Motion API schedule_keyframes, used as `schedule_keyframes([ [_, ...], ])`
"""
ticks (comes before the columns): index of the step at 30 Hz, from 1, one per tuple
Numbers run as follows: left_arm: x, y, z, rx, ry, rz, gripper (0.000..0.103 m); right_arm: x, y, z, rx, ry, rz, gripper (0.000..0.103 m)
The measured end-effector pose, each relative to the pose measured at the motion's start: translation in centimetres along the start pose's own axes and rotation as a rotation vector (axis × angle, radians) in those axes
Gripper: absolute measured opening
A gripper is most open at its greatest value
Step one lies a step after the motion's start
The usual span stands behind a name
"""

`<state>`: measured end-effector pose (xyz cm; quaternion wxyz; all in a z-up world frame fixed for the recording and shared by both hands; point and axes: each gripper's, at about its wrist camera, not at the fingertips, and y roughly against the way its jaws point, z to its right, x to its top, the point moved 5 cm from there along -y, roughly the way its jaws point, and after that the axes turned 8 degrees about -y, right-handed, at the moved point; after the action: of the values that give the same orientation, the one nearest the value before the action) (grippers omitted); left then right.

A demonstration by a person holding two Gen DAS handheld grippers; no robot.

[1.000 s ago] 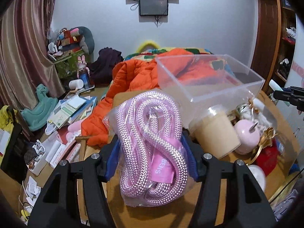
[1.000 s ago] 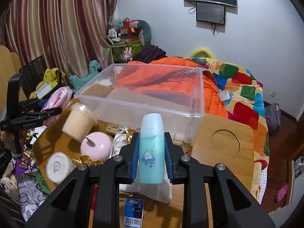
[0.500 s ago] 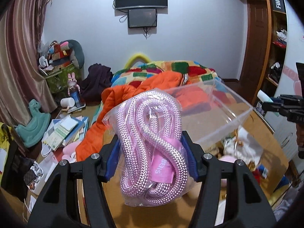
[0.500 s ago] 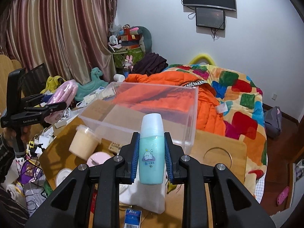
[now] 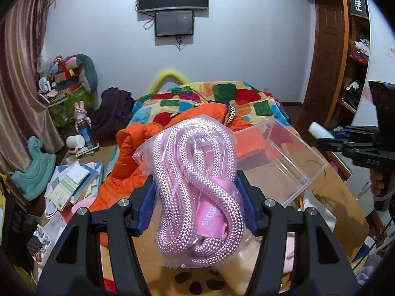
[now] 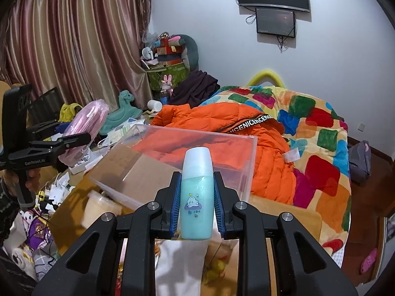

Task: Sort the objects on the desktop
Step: 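Carry both items over the clear box and release them inside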

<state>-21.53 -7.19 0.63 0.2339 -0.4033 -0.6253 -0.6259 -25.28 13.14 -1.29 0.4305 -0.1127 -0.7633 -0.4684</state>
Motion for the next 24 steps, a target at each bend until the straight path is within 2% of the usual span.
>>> schedule_keyframes([
  [10, 0.3, -4.9, 2.4, -0.051, -0.075, -0.082, 0.059, 0.1, -5.5, 0.9, -0.023, 0.027, -0.125, 0.022],
  [20, -0.6, -9.3, 4.2, -0.112, -0.124, -0.209, 0.059, -0.3, -9.4, 1.0, -0.100, 0.121, -0.259, 0.022],
  [24, -1.0, -10.5, 4.5, -0.130, -0.124, -0.248, 0.059, -0.5, -10.4, 0.7, -0.138, 0.160, -0.280, 0.022],
])
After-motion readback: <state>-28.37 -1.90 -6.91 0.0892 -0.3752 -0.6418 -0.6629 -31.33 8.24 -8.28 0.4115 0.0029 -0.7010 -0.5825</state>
